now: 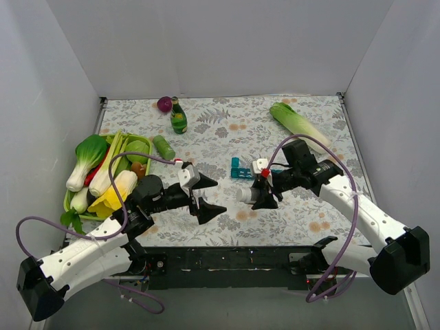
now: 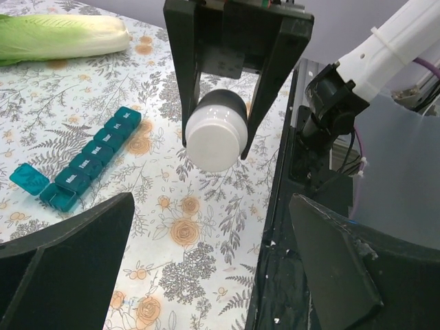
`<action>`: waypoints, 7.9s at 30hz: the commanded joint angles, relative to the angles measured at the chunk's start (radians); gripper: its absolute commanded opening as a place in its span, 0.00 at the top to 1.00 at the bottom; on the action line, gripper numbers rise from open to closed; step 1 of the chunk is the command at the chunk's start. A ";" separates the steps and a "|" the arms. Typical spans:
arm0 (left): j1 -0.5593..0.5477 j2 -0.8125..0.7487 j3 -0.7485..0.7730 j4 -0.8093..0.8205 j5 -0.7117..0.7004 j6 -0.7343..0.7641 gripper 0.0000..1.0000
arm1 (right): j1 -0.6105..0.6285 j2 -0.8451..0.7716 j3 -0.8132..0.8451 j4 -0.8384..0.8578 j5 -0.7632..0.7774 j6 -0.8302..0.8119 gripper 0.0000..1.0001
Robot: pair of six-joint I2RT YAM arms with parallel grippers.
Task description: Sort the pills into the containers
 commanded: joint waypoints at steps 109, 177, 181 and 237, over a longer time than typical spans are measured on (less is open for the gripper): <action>-0.030 0.472 0.264 0.035 0.064 -1.181 0.20 | -0.003 -0.004 -0.002 0.123 0.132 0.053 0.99; -0.028 0.542 0.343 -0.196 -0.057 -1.377 1.00 | -0.029 -0.029 -0.068 0.128 0.104 0.027 0.99; -0.028 0.577 0.394 -0.225 -0.028 -1.346 0.77 | -0.029 -0.024 -0.063 0.125 0.104 0.030 0.99; -0.095 0.433 0.294 -0.051 0.128 0.414 0.43 | -0.043 -0.009 -0.072 0.007 -0.101 -0.119 0.98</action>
